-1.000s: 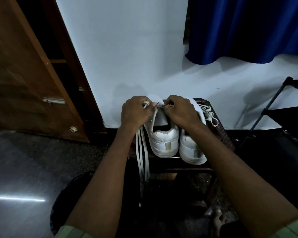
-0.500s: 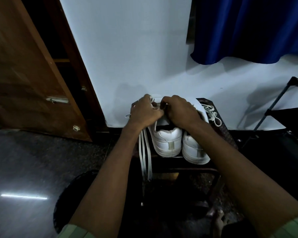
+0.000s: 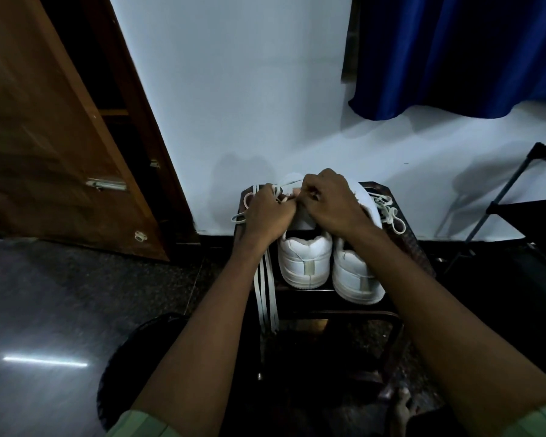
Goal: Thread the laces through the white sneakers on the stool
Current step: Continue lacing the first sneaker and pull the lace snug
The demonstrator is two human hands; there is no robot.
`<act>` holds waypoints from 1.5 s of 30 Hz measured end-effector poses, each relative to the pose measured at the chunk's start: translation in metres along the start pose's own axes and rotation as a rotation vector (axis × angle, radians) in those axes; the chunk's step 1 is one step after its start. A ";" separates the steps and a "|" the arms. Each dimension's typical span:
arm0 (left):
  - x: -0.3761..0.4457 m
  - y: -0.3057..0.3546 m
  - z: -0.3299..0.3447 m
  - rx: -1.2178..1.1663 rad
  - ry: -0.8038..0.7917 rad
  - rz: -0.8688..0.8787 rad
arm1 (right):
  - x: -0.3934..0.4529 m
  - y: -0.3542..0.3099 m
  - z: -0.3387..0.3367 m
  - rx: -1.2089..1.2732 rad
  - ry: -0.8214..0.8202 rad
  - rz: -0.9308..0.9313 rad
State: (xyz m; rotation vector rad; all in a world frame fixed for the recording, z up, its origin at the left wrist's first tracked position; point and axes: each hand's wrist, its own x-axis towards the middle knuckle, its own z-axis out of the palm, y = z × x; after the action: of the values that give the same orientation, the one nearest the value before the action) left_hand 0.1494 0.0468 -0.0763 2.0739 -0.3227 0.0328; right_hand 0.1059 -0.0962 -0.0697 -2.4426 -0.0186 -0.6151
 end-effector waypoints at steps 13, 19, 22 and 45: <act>-0.008 0.007 0.003 0.059 0.068 -0.032 | -0.002 -0.021 -0.013 0.170 0.092 0.106; -0.012 0.008 0.008 0.036 0.159 -0.010 | 0.001 -0.028 -0.007 -0.110 0.046 0.173; -0.008 0.004 0.010 0.008 0.137 -0.005 | -0.002 -0.033 -0.010 0.393 0.074 0.137; -0.019 0.010 0.008 -0.231 0.301 -0.150 | 0.002 -0.014 -0.005 -0.182 -0.022 -0.029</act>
State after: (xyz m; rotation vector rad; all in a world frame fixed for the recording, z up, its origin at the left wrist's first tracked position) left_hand 0.1276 0.0390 -0.0748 1.8261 0.0148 0.2056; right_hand 0.1036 -0.0881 -0.0575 -2.6291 -0.0067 -0.6269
